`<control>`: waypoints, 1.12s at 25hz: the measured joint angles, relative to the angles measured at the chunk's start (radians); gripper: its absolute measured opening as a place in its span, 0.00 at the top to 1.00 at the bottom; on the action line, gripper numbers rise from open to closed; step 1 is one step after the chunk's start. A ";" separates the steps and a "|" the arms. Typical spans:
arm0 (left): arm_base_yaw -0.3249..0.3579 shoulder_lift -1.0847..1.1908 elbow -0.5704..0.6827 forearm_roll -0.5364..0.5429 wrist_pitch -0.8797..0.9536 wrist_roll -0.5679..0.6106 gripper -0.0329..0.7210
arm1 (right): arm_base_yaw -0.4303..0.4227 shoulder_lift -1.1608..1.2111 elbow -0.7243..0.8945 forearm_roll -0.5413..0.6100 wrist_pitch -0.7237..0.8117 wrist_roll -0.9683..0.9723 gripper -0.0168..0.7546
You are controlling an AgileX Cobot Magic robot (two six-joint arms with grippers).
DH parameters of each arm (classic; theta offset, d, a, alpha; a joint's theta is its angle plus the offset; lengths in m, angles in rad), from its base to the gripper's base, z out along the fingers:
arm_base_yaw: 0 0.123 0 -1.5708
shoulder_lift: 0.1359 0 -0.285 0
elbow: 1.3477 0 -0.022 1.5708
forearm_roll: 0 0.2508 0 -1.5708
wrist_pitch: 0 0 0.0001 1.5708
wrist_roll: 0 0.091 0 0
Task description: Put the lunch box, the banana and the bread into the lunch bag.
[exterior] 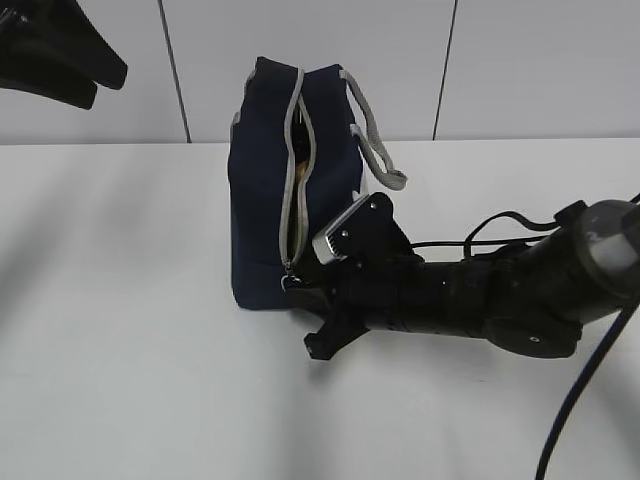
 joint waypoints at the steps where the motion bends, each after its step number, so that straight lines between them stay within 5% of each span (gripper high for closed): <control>1: 0.000 0.000 0.000 0.000 0.001 0.000 0.55 | 0.000 -0.013 0.009 -0.003 0.002 0.002 1.00; 28: 0.000 0.000 0.000 0.000 0.002 0.000 0.55 | 0.000 -0.144 0.071 -0.087 0.108 0.036 1.00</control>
